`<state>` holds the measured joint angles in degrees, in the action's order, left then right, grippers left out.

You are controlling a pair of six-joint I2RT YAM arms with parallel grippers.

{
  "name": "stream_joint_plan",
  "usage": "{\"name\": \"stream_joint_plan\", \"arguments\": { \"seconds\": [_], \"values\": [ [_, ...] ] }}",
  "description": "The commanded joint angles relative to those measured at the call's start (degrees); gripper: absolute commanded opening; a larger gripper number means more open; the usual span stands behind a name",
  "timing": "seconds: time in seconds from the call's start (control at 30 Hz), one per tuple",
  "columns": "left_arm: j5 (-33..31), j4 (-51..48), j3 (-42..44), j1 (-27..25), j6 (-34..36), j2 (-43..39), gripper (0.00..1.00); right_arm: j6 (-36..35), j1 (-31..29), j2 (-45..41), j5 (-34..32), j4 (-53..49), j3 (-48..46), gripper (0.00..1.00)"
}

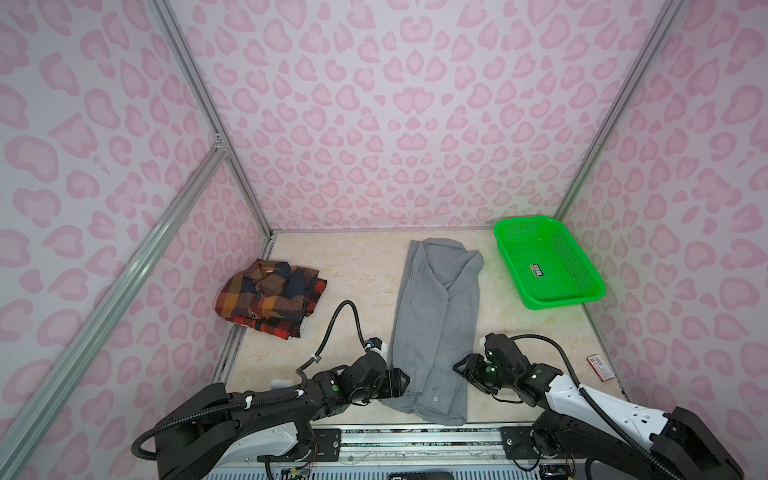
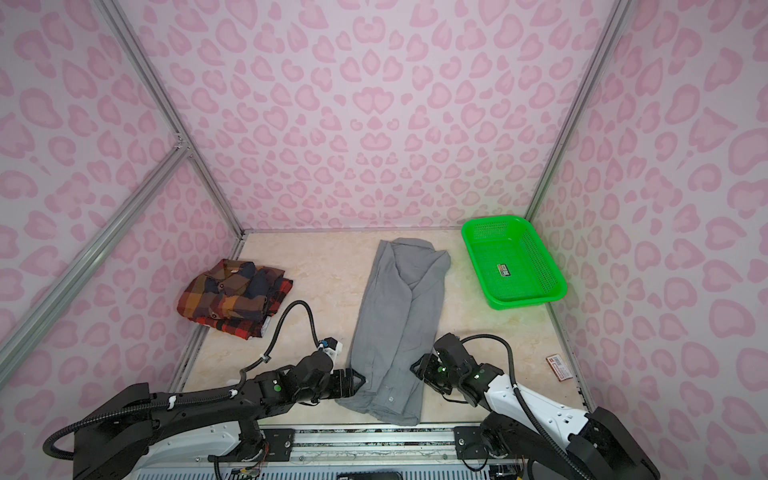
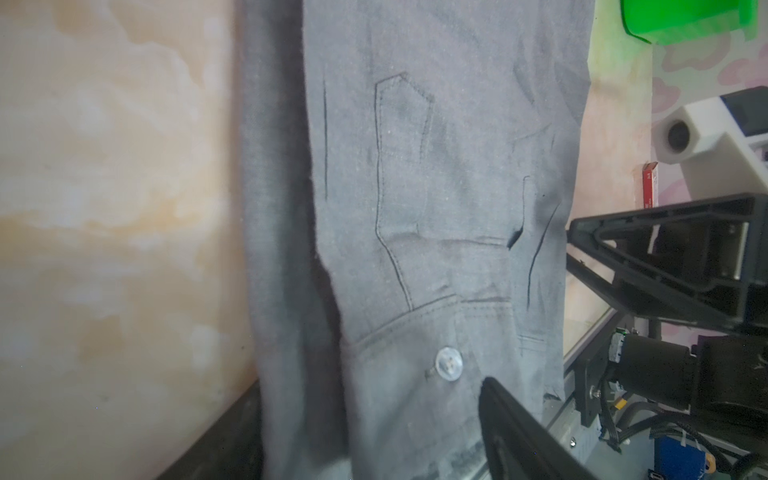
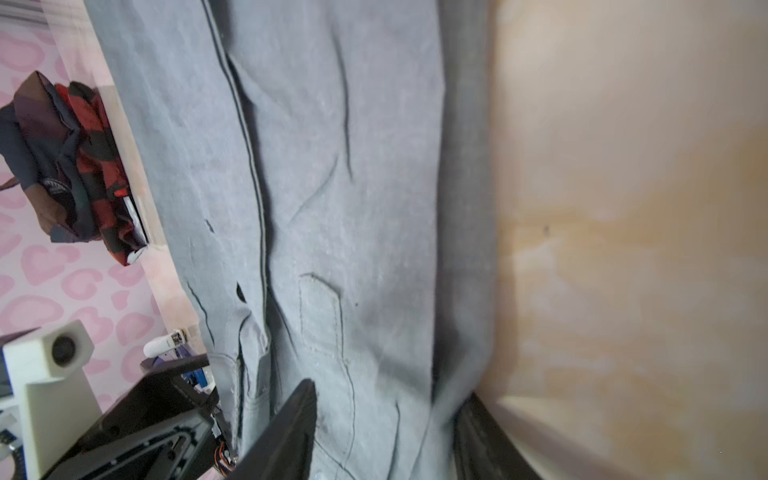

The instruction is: Fold and stack the long sleeve shirts

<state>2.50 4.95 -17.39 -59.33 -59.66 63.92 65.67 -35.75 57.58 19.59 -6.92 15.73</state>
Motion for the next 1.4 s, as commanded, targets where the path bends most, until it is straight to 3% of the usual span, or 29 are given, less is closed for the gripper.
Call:
{"name": "stream_joint_plan", "arguments": {
  "seconds": [0.0,0.27,0.43,0.63,0.8,1.07,1.37],
  "values": [
    [-1.1,-1.9,0.8,-0.8,-2.1,-0.4,0.78,-6.1,3.4,3.1,-0.1,-3.1,1.0,0.53],
    [-3.1,-1.8,-0.3,-3.7,-3.6,-0.6,0.78,-14.6,9.7,13.6,5.6,-4.6,6.6,0.53],
    [-3.4,-1.4,-1.9,-4.7,-3.0,2.0,0.77,-17.7,13.0,12.0,4.6,-8.8,7.1,0.53],
    [-6.6,-5.6,-3.5,-4.4,-0.3,-3.5,0.78,-21.5,16.5,4.7,-1.9,-17.2,10.2,0.54],
    [-9.4,-12.8,-8.5,-3.8,5.3,-5.4,0.79,-26.5,22.2,5.6,-1.3,-20.6,20.7,0.53],
    [-8.0,-15.4,-10.4,2.3,8.2,-5.9,0.81,-28.3,28.8,28.0,5.6,-11.2,41.1,0.55],
    [-5.7,-13.7,-16.0,2.6,10.7,4.8,0.81,-30.0,28.1,56.9,-2.8,-13.4,68.6,0.54]
  ]
}}
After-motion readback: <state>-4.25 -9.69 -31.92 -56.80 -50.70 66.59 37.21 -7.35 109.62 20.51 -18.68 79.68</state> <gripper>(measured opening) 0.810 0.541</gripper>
